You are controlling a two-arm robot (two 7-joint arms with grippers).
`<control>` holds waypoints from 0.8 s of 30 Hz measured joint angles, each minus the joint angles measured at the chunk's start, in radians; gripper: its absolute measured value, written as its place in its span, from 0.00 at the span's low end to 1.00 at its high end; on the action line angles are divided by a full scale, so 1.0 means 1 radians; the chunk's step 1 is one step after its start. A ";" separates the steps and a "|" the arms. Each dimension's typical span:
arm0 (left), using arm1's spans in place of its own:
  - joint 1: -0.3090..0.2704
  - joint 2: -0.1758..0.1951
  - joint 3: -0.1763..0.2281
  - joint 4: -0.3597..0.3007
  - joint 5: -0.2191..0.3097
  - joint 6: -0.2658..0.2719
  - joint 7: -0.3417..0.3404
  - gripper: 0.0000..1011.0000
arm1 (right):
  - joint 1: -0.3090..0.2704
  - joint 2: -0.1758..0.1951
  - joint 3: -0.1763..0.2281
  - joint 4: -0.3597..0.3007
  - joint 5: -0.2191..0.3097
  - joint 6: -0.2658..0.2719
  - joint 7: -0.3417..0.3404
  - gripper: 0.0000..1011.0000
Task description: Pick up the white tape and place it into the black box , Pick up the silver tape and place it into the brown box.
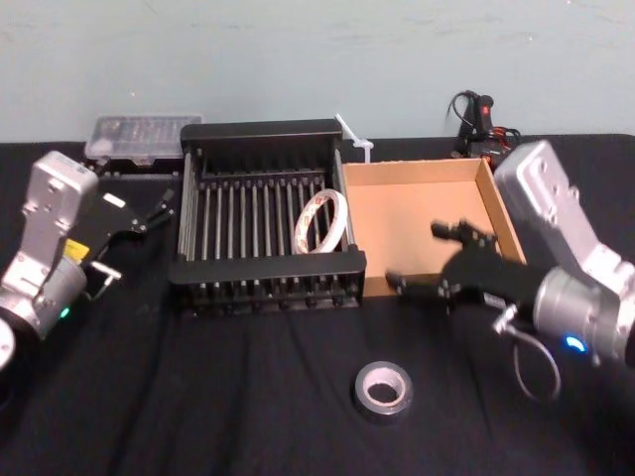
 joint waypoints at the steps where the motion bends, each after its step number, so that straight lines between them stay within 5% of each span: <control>1: 0.000 0.000 0.000 0.000 0.000 0.000 0.000 0.99 | -0.008 0.007 -0.002 -0.006 0.002 0.003 0.003 0.99; 10: 0.000 0.000 0.000 0.000 0.000 0.000 0.000 0.99 | -0.080 0.067 -0.025 -0.048 0.029 0.033 0.027 0.99; 24: 0.000 0.000 0.000 0.000 0.000 0.000 0.000 0.99 | -0.092 0.089 -0.060 -0.052 0.051 0.059 0.028 0.99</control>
